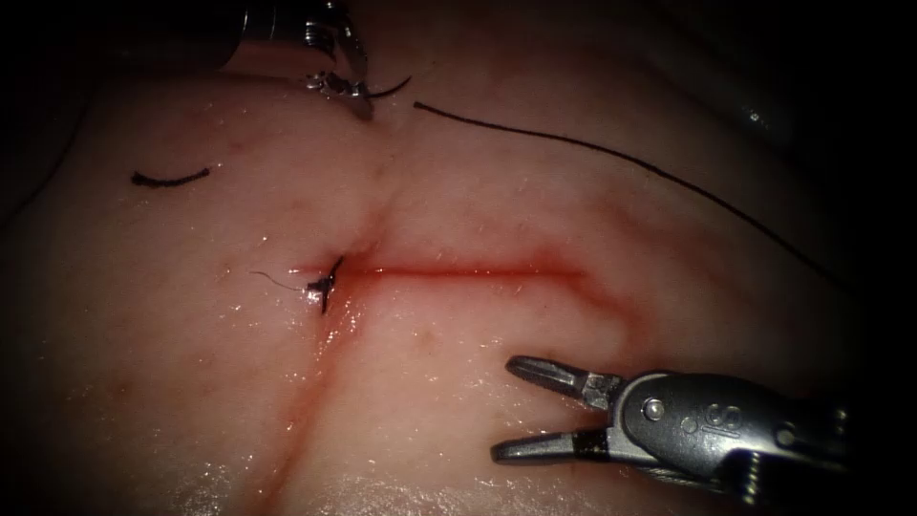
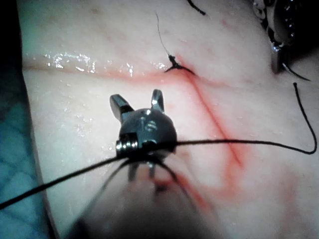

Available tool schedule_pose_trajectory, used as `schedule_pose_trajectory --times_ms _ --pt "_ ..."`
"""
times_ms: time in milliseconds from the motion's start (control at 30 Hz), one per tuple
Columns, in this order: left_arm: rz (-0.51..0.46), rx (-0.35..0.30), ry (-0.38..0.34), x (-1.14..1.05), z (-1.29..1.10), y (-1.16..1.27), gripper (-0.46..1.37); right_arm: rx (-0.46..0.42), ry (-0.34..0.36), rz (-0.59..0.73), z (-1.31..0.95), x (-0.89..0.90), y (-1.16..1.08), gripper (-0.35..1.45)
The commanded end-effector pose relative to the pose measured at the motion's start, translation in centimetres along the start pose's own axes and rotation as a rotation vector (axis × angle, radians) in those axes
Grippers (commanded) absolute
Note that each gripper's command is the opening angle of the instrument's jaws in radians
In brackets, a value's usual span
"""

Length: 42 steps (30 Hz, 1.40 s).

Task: Wound Closure
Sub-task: Use the left gripper to pick up the needle from the skin, then hand over the needle to the right tool

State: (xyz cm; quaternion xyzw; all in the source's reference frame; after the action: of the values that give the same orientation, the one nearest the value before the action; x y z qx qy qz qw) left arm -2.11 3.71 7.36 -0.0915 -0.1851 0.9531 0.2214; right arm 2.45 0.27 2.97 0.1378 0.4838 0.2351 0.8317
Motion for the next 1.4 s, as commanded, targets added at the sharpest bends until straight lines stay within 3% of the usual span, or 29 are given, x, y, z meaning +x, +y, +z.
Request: schedule_pose_trajectory --times_ms 33,267,533,767,833,933,1067,1400 --pt "0.007 -0.007 0.025 0.00 -0.03 0.02 -0.35 -0.001 -0.001 0.001 0.01 -0.01 0.01 0.64" --pt "0.074 -0.013 0.111 -0.04 -0.23 0.17 -0.35 -0.001 -0.001 0.001 0.01 -0.01 0.01 0.63" --pt "0.187 0.022 0.250 -0.09 -0.42 0.41 -0.35 -0.002 -0.001 0.001 0.01 -0.01 0.03 0.63" --pt "0.248 0.072 0.354 -0.14 -0.64 0.38 -0.35 -0.002 -0.001 0.001 0.00 -0.02 0.04 0.61" --pt "0.285 0.083 0.423 -0.16 -0.73 0.39 -0.35 -0.002 -0.002 0.001 0.00 -0.02 0.06 0.61" --pt "0.351 0.083 0.544 -0.17 -0.81 0.51 -0.35 -0.005 0.000 0.002 0.00 -0.04 0.10 0.60" --pt "0.436 0.066 0.636 -0.20 -0.87 0.68 -0.35 -0.007 0.003 0.002 0.01 -0.05 0.16 0.60" --pt "0.596 0.071 0.775 -0.34 -1.11 1.09 -0.35 -0.024 0.051 0.081 -0.02 0.03 0.31 0.56"
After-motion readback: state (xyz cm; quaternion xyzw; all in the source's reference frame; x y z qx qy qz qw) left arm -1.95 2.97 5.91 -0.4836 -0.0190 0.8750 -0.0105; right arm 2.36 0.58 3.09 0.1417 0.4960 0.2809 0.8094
